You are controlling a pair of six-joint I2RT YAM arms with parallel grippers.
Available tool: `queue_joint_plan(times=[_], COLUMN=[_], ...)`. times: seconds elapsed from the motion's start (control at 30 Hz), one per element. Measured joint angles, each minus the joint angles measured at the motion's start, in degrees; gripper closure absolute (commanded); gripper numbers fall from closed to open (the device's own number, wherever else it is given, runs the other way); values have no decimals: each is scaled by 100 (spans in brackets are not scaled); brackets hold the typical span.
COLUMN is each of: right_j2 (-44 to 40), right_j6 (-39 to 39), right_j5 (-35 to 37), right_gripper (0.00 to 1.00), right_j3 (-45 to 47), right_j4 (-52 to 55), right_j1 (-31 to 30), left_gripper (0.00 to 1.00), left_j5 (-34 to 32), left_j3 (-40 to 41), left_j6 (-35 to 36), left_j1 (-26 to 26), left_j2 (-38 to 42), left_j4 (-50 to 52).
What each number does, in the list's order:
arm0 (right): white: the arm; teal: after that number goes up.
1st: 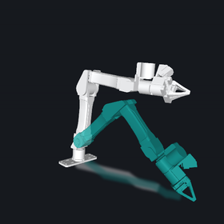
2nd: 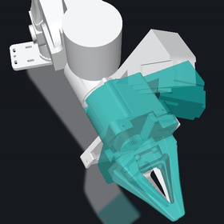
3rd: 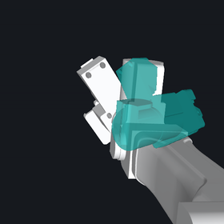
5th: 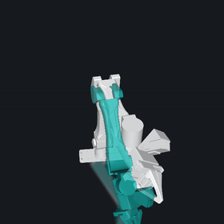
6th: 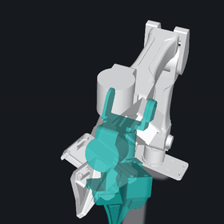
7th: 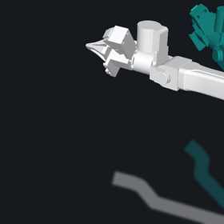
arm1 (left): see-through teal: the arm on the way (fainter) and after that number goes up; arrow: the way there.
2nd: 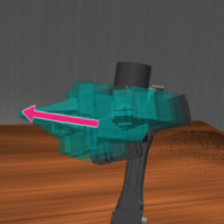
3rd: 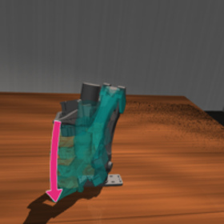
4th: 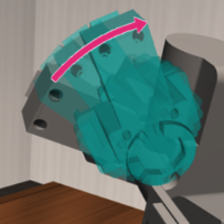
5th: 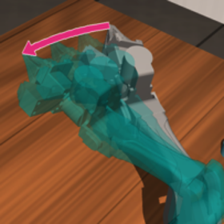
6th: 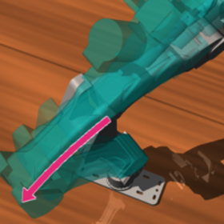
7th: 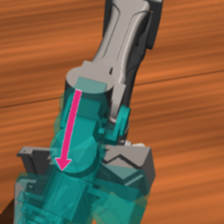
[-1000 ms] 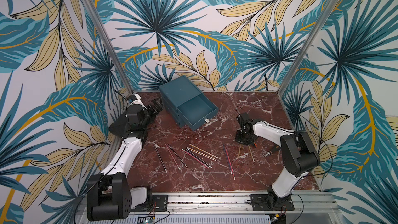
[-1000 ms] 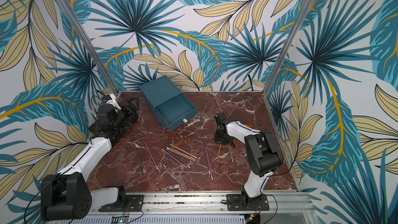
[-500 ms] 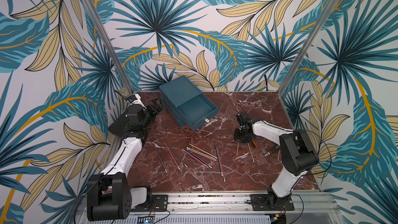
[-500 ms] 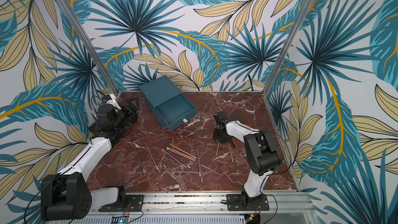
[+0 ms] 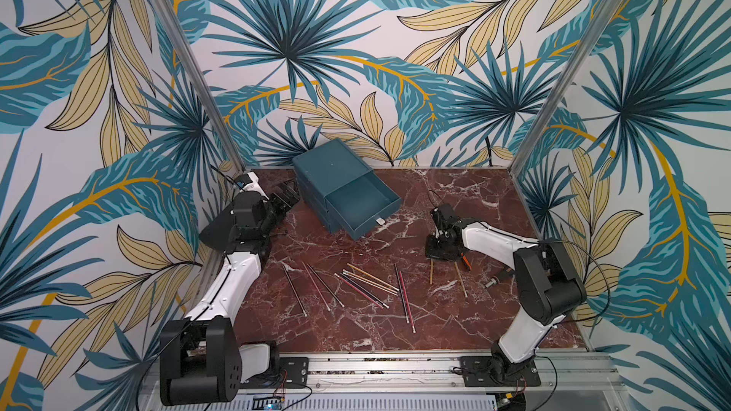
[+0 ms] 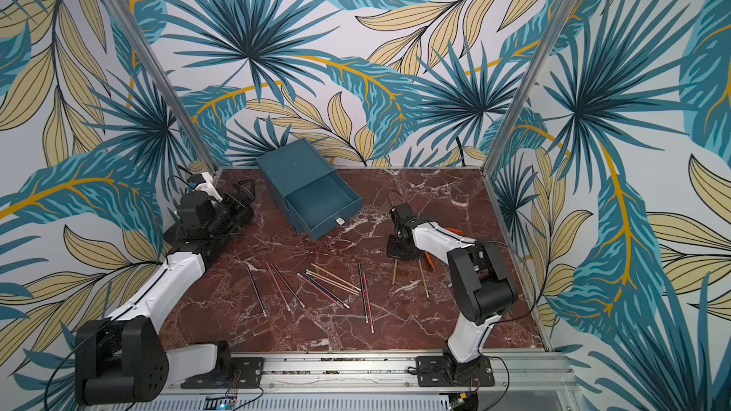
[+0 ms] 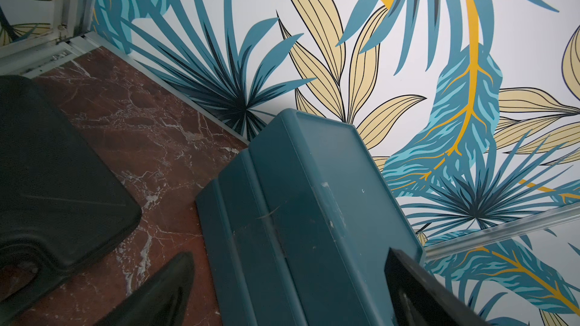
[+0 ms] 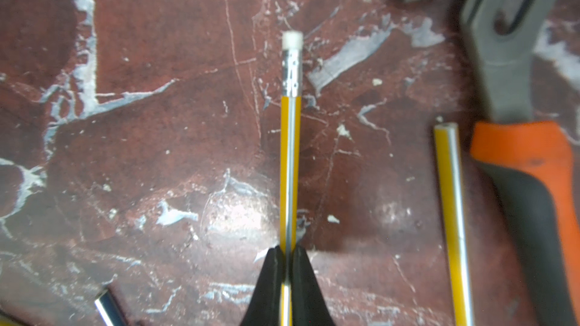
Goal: Please place the pencils in the drawer according to their color
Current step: Pick up the pencil from the center of the board, then place the pencil in the drawer.
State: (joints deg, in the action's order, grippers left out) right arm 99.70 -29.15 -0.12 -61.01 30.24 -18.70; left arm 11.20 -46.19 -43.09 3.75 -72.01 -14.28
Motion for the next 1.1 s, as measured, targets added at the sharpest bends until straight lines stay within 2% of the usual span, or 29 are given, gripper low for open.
queue_joint_plan(times=[0.37, 0.7, 0.93, 1.1], right_j2=[-1008, -1956, -2081, -1740], right_j6=[-46, -247, -461, -693], right_j5=[-83, -264, -588, -789], right_gripper=[100, 100, 100, 100], right_j3=[-63, -726, -1438, -2157], right_j4=[389, 627, 295, -197], right_j1=[0, -111, -271, -494], left_gripper=[0, 0, 0, 0], left_j5=[17, 35, 48, 101], left_j3=[15, 22, 22, 22], left_j6=[-2, -2, 0, 0], left_j1=[0, 2, 2, 2], left_j2=[0, 0, 0, -2], left_j4=[-11, -9, -9, -9])
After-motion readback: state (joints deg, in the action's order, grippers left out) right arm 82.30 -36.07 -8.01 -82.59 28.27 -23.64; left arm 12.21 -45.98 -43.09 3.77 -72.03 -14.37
